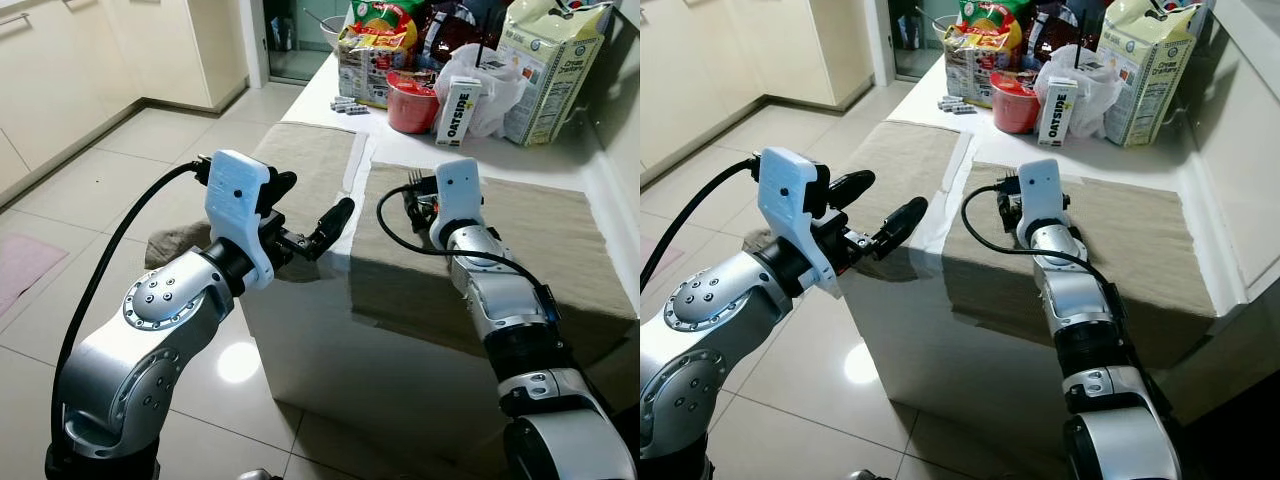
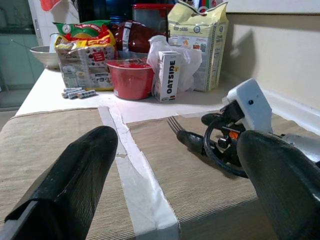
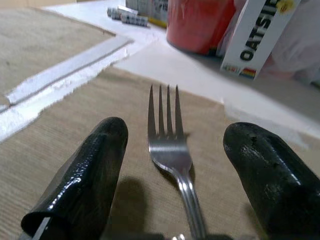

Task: Setting the table

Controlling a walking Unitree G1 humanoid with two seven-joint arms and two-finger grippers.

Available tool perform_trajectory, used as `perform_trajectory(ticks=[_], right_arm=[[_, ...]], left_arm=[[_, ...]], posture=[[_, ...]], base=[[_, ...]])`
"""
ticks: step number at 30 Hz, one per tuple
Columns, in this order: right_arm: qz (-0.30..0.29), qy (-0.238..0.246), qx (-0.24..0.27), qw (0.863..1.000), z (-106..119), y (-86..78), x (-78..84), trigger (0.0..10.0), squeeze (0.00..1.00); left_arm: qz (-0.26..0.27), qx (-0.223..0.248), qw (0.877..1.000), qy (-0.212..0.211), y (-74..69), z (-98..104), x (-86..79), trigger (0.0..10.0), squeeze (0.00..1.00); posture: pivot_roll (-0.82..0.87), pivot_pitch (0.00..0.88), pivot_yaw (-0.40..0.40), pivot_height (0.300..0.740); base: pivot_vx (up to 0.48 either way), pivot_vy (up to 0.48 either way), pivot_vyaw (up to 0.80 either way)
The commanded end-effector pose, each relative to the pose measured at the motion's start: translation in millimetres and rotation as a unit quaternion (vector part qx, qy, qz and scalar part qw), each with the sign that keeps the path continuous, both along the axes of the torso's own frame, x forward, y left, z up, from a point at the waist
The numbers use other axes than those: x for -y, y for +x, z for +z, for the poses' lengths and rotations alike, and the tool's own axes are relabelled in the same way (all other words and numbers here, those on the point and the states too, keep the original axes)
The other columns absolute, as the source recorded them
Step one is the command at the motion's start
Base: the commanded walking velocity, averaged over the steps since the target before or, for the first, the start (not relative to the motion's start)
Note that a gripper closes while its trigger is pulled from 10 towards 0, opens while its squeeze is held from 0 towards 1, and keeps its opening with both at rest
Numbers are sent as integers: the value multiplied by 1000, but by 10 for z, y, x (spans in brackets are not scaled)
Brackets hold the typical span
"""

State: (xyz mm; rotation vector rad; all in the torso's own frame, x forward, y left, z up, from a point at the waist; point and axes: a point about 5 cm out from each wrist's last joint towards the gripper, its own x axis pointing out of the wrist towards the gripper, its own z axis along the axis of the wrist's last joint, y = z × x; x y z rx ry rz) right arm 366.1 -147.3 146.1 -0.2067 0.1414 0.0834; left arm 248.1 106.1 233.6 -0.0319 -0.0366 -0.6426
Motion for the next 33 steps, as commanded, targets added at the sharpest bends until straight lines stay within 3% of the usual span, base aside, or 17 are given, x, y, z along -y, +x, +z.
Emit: perform_trajectory(ticks=[1,13,33], right_arm=[[-3,6,-17,1000,-59,-17,14,10000,0],[-29,58,-80,995,-255,3,35,10000,0],[-52,79,-127,987,-454,-46,40,10000,0]], left_arm=[[-2,4,1000,1,-1,26,12,10000,0],[-5,4,1000,6,-9,39,2,10000,0],[-8,0,1000,7,-10,48,-4,10000,0]], posture=[[-25,14,29,740],[-19,20,39,740],[-16,30,46,740]], base=[[0,0,0],[0,0,0],[0,0,0]])
